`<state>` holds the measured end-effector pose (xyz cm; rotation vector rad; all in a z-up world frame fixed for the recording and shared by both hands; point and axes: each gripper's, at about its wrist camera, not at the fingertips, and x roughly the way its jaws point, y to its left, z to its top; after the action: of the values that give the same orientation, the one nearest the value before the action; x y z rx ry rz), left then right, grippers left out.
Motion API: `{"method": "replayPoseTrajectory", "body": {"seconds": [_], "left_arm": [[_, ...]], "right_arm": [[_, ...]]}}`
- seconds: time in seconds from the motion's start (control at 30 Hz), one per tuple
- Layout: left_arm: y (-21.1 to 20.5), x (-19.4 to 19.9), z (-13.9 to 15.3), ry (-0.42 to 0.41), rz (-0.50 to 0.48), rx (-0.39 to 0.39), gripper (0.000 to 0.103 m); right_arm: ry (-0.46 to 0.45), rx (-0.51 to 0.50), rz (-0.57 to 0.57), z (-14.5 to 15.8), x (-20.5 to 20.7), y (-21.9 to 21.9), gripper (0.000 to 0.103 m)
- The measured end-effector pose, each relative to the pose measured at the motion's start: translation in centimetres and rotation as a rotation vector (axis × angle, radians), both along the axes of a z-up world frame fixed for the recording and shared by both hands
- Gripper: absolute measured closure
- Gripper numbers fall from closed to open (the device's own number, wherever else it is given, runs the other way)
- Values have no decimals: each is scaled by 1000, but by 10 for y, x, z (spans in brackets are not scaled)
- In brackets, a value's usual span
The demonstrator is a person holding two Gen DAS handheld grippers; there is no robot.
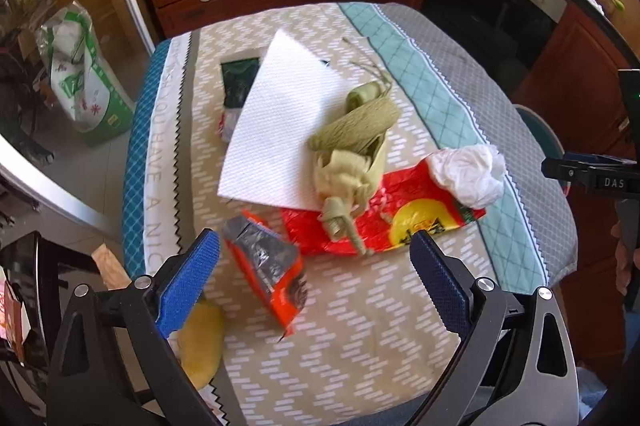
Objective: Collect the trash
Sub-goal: 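Grasp the white tissue with the right tool while the left tool grasps the orange snack wrapper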
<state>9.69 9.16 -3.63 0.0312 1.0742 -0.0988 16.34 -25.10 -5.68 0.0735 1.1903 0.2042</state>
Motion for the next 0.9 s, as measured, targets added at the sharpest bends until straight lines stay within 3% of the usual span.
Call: {"method": "replayPoseTrajectory", "body": {"seconds": [0.33,0.67,0.9], "left_arm": [[27,-15,-35,79,60,-77,7],[30,0,-59,101,102,-65,7],[33,5,-63,100,105,-73,7]], "right_arm": [[43,-17,72,-15,-4,50,16],[64,-32,58,-22,1,50,16],[60,-30,89,-29,16,75,16]]}}
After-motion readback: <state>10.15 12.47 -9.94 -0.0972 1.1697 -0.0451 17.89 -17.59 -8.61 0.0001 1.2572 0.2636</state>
